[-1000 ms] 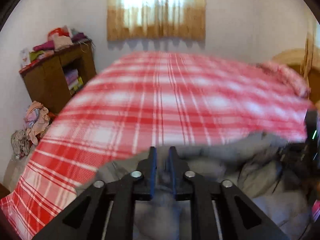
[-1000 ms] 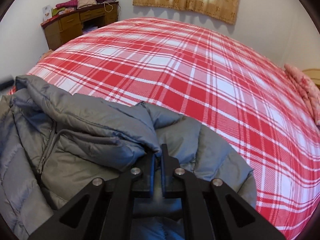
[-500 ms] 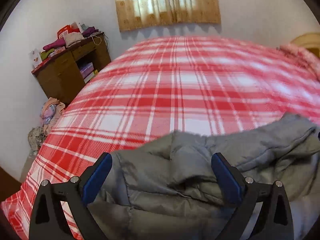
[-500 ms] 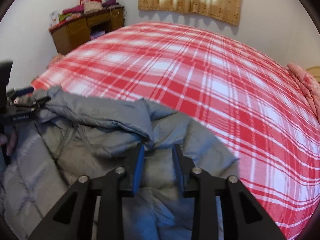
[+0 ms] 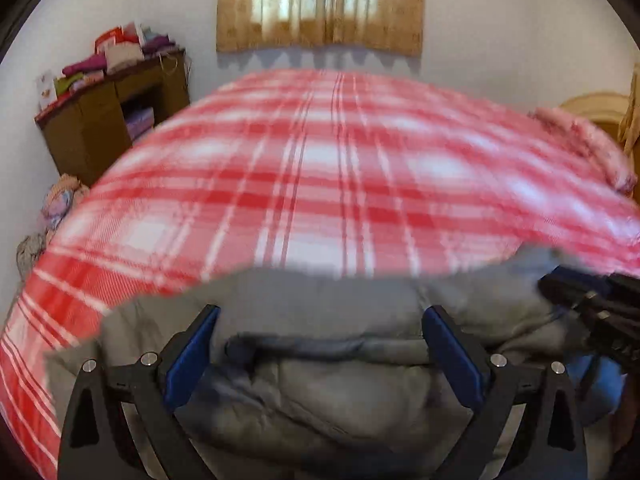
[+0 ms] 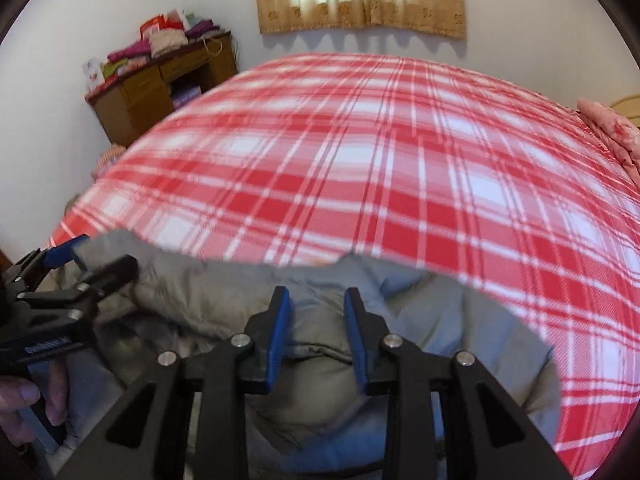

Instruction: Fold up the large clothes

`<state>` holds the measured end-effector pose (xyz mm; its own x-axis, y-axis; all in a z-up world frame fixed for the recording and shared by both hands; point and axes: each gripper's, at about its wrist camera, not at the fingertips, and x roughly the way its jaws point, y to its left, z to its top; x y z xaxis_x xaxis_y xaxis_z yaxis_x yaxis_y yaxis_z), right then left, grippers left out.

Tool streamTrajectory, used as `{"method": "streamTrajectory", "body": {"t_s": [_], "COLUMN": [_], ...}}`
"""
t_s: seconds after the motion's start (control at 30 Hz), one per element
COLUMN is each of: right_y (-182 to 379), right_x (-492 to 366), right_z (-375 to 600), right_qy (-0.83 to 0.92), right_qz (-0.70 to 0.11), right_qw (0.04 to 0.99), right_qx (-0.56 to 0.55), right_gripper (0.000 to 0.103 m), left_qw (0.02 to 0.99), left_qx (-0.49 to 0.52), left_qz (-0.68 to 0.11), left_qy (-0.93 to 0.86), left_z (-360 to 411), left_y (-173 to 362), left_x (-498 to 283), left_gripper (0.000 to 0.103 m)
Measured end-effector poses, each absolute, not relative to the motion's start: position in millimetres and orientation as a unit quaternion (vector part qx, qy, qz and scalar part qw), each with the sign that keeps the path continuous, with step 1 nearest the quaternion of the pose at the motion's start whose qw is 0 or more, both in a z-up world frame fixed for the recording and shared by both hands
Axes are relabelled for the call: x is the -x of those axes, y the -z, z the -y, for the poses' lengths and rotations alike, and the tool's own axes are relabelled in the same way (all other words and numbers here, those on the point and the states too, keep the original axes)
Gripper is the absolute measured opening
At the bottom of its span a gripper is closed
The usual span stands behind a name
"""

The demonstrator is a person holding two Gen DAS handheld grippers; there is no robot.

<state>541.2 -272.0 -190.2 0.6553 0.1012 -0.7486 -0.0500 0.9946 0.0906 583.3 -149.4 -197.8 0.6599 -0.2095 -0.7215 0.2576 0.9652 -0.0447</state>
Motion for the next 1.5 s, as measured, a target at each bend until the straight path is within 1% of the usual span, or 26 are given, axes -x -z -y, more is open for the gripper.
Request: {"method": "streamTrajectory", "body": {"t_s": [0.13,0.3,0.43,0.5,0.6,0.67,0.73,0.83,0.9,1.17,1.5], "right_y": [199,205,206,197,184,183,189,197,201,214,218], "right_x": [-536,-533,-528,-521,-512,-515,-520,-526,-528,-531,-534], "right_z": [279,278,279,281,285,285,286,287,287,287,282], "right_qy": [-0.042,-0.04,-0.04,-0.031,-0.019,-0.008,-0.012,-0.016,-0.025,-0.032,-0.022], "right_qz": [-0.412,-0.405,-0.395,-0.375,-0.343,-0.343,-0.358,-0.373,-0.378,-0.397,-0.403], "right_qw": [0.909,0.913,0.917,0.926,0.938,0.939,0.933,0.927,0.924,0.916,0.914], "right_qx": [-0.039,-0.033,-0.034,-0.033,-0.038,-0.031,-0.035,-0.039,-0.04,-0.045,-0.025], "right_gripper": [0.026,0.025,0.025,0.022,0.019,0.019,0.019,0.019,0.017,0.017,0.017], "left_qw": [0.906,0.901,0.913,0.92,0.932,0.932,0.928,0.912,0.907,0.899,0.897], "left_qx": [-0.012,-0.007,0.033,0.04,0.013,-0.002,-0.011,-0.04,-0.035,-0.044,-0.064], "left_qz": [-0.402,-0.414,-0.386,-0.37,-0.344,-0.34,-0.346,-0.386,-0.4,-0.419,-0.423], "left_qy": [0.134,0.134,0.129,0.121,0.116,0.123,0.134,0.131,0.123,0.119,0.109], "left_z": [143,143,125,120,132,147,161,176,174,178,184], "left_y": [209,215,196,180,159,155,161,189,205,219,225], "left_x": [-583,-584,-575,-569,-562,-562,-565,-577,-583,-588,-589], "left_gripper": [0.1,0.1,0.1,0.1,0.1,0.1,0.1,0.1,0.1,0.1,0.1]}}
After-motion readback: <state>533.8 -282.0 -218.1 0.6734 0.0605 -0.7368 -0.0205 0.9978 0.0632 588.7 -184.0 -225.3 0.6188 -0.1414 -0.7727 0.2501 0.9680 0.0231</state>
